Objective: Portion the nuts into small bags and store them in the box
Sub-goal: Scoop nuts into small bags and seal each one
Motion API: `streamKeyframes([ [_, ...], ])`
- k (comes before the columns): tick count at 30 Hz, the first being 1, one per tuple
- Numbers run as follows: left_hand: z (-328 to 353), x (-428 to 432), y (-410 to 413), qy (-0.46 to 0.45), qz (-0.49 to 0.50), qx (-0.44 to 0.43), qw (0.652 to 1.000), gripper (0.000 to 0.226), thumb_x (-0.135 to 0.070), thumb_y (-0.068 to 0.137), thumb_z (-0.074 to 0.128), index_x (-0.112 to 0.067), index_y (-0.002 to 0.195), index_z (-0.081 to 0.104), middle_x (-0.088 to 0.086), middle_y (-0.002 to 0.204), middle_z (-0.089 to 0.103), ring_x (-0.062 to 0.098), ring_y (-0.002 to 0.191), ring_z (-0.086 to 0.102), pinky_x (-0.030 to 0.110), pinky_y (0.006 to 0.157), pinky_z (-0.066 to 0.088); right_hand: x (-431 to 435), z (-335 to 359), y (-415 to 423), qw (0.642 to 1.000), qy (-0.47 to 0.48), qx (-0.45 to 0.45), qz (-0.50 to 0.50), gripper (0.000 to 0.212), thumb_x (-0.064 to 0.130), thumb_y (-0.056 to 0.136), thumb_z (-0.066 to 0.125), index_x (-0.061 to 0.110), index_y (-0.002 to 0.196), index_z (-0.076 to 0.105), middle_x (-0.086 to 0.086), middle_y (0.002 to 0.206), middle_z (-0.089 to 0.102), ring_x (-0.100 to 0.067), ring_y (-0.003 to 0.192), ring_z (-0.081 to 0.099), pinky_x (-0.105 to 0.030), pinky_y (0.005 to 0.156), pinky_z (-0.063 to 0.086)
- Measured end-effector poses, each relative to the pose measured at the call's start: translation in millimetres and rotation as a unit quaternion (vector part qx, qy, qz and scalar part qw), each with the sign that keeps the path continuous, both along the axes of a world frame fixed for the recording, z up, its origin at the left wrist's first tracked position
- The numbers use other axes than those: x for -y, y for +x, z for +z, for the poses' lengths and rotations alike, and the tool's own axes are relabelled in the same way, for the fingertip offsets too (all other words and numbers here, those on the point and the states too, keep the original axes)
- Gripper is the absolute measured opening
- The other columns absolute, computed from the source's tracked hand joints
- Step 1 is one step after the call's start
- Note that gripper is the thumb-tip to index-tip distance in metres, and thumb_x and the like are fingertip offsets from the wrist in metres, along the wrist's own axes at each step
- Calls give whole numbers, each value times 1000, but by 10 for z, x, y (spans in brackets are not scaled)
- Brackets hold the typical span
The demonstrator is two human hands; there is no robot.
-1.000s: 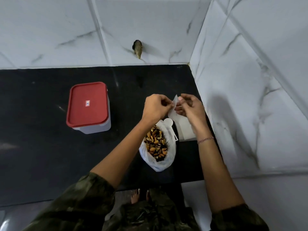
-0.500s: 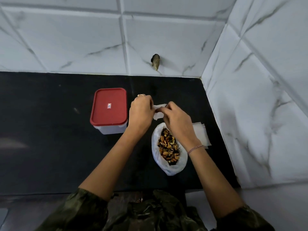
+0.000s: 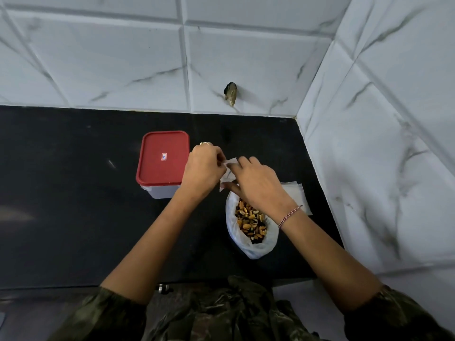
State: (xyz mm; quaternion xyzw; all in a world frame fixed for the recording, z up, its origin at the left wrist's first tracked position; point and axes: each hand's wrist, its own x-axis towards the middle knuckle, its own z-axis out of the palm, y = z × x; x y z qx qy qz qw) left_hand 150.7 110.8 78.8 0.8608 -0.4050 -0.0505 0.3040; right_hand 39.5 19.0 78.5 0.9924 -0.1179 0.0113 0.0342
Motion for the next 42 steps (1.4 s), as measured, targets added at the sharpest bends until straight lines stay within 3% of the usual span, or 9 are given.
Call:
streamKeyframes([
  [5,-70,-229,84,-146,-65,-133,978,25,-26,83,72,-17,107,68,-3,93,67,6,83,64,25,76,56,5,-18,-17,996,85,30,13,50,49,93,45,14,130,49,-2,122,49,-12,107,47,-23,78,45],
  [8,-302,-435,163,-215,-141,-347,902,73,-37,65,84,-31,129,49,-3,129,55,6,120,53,26,94,50,13,-31,-60,993,91,55,49,41,43,94,48,14,121,58,0,117,51,-10,103,44,-18,73,39],
  [12,-713,-532,120,-109,-212,-349,906,118,-39,52,88,-46,145,16,-16,155,21,1,142,21,37,115,25,6,-45,-81,991,94,40,91,33,41,96,45,17,110,63,2,115,50,-9,101,41,-18,70,36],
  [19,-986,-430,-50,-175,-156,-287,929,83,-39,60,81,-23,133,46,-4,127,55,11,121,53,30,101,46,-38,-181,-92,983,127,10,135,35,42,93,51,18,118,60,0,125,49,-11,107,41,-25,81,45],
  [24,-1019,-433,-140,-216,-118,-292,924,52,-36,66,79,-17,111,61,-3,109,65,14,109,61,29,94,50,98,-310,-283,882,445,156,3,40,35,88,60,27,126,52,8,119,52,-1,105,50,-19,87,47],
  [28,-1100,-461,-192,-185,-100,-251,945,57,-46,65,79,-19,112,59,-19,109,59,9,108,58,23,92,47,494,-677,-530,920,246,131,-276,29,34,92,56,22,118,62,3,116,53,-11,107,48,-22,77,43],
  [32,-1189,-434,-257,-151,-101,-253,950,75,-54,60,79,-22,121,50,-22,118,52,0,115,50,9,90,41,657,-1043,-722,942,72,8,-327,28,37,92,56,19,110,69,-3,113,55,-19,111,45,-28,76,48],
  [37,-1271,-458,-295,-117,-110,-271,949,78,-55,59,78,-23,121,45,-10,125,47,-4,117,45,5,90,39,634,-1196,-612,939,43,-32,-341,29,41,92,54,19,102,68,-2,106,59,-19,103,50,-26,69,43],
  [42,-1298,-483,-340,-97,-109,-280,949,73,-55,59,80,-24,116,47,-25,112,52,-3,110,51,12,86,45,720,-1284,-555,926,127,-5,-355,22,32,92,57,17,96,72,-3,98,65,-18,90,60,-28,69,52],
])
